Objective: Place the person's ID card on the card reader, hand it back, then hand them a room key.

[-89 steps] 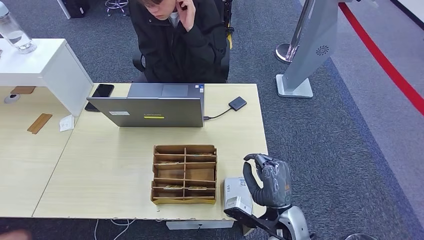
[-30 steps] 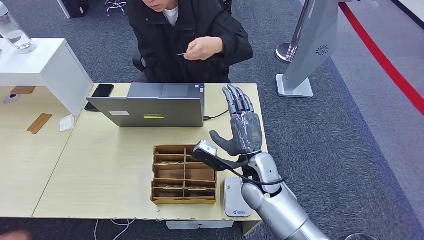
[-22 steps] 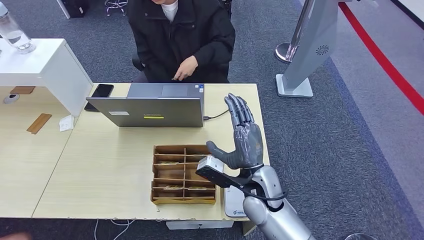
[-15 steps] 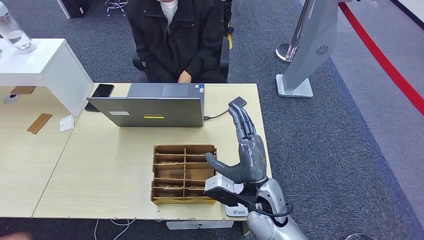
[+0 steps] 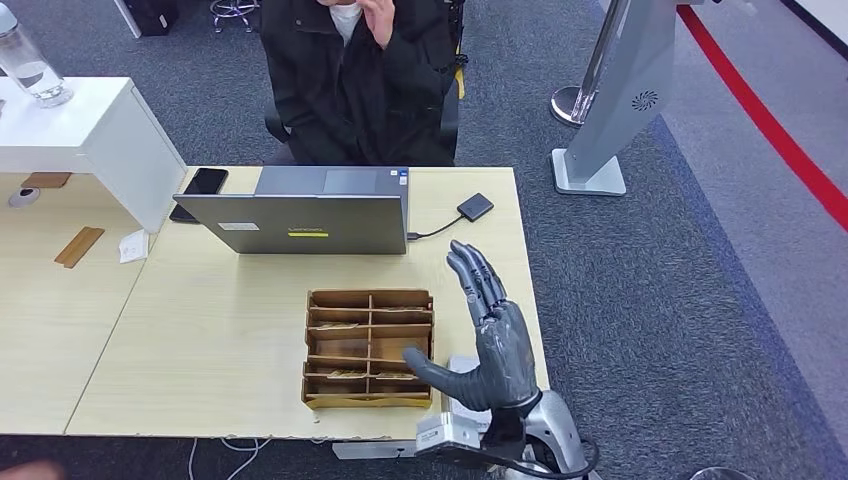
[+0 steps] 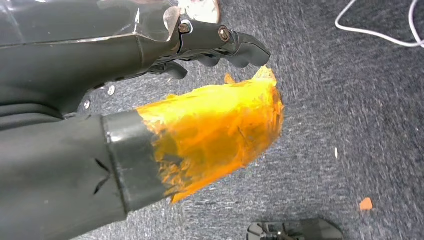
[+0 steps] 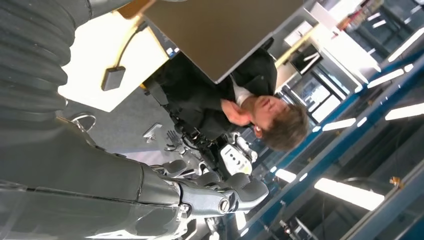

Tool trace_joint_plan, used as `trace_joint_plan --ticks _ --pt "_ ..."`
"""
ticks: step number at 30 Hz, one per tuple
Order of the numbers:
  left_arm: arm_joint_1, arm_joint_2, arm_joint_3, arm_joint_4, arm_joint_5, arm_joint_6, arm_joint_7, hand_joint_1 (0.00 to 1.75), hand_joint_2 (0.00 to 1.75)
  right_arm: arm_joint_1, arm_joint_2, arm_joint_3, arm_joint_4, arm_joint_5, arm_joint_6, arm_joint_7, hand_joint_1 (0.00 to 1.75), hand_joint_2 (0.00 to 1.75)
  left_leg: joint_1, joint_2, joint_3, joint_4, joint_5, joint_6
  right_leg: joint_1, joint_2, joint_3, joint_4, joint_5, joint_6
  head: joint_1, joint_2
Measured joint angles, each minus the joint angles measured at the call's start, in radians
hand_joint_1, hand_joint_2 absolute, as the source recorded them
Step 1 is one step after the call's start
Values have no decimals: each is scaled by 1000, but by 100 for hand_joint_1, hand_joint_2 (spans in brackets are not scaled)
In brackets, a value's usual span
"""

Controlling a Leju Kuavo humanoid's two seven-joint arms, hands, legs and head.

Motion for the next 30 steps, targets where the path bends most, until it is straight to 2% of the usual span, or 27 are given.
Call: trace_joint_plan --ticks 13,21,30 --pt "0 -5 4 0 -6 14 4 0 0 -1 -27 20 13 99 22 57 0 175 0 0 0 0 0 0 0 0 0 0 0 0 0 0" --pt "0 -5 4 0 -15 14 1 0 0 -20 -35 29 33 230 22 123 0 175 0 0 0 0 0 0 0 0 0 0 0 0 0 0" --pt "0 -5 4 0 -28 5 2 0 0 -55 -48 44 63 348 79 204 0 175 0 0 0 0 0 0 0 0 0 0 0 0 0 0"
